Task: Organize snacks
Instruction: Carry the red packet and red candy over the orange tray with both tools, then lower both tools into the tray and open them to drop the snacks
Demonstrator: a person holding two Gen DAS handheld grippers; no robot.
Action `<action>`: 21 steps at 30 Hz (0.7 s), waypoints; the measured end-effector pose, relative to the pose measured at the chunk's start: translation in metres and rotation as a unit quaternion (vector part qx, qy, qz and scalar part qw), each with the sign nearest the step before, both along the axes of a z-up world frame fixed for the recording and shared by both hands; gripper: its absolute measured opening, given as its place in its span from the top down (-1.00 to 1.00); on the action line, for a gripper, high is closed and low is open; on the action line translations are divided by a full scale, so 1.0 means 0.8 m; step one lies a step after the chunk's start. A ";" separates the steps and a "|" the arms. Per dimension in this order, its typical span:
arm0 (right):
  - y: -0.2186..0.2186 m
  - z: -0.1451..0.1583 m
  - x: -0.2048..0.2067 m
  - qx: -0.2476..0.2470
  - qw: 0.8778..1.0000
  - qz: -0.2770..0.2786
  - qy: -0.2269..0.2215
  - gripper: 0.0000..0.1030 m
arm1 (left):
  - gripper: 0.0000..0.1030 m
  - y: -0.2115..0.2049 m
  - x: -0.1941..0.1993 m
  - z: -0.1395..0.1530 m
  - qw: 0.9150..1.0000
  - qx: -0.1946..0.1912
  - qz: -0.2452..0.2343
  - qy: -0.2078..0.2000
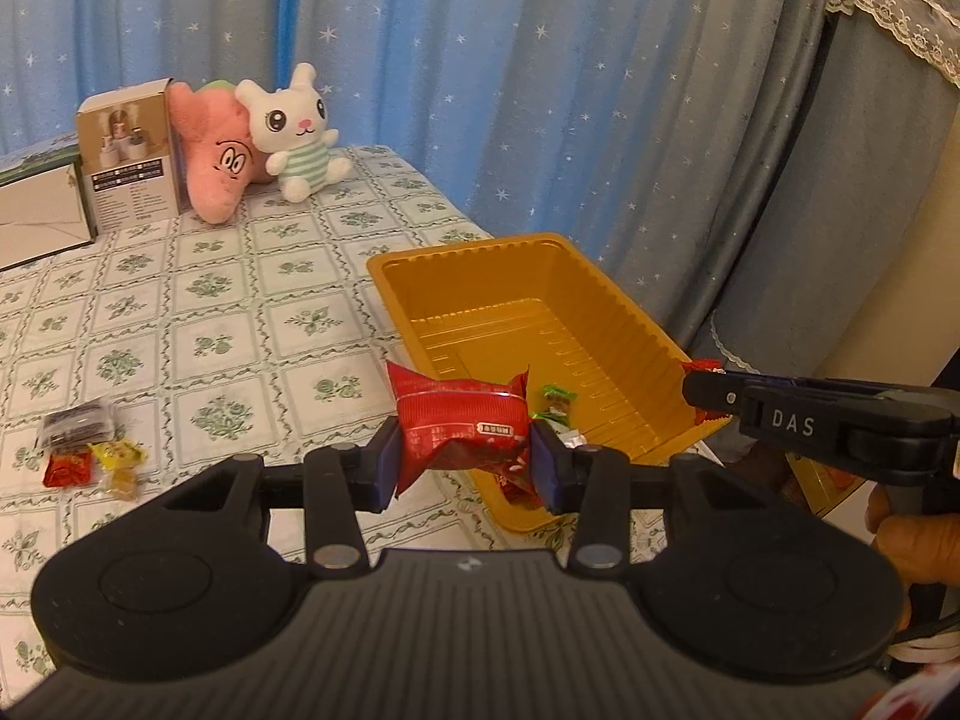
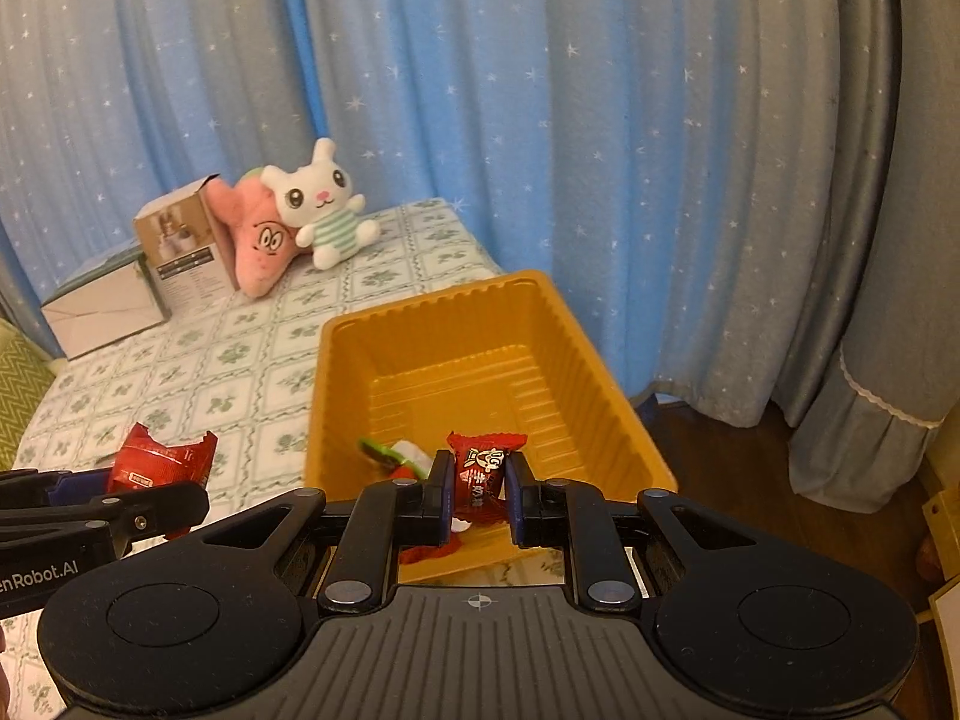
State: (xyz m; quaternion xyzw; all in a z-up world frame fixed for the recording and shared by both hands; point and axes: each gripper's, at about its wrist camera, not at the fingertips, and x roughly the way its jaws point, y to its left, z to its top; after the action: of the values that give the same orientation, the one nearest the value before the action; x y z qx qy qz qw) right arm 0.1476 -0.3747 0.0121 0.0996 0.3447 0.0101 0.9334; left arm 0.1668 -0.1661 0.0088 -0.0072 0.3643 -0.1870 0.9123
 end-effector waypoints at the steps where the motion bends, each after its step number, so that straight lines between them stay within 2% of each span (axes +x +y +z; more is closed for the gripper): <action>1: -0.003 -0.001 0.003 0.001 1.000 -0.001 0.001 0.66 | 0.22 -0.004 0.004 -0.001 1.000 0.001 -0.003 0.001; 21: -0.043 -0.024 0.070 0.011 1.000 -0.007 0.015 0.66 | 0.22 -0.064 0.082 -0.030 0.999 0.005 -0.039 0.014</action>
State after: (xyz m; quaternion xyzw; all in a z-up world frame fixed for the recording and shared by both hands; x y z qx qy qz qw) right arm 0.2038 -0.4088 -0.0069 0.1125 0.3573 0.0054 0.9272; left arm 0.2326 -0.2176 -0.0152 0.0094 0.3785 -0.2208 0.8989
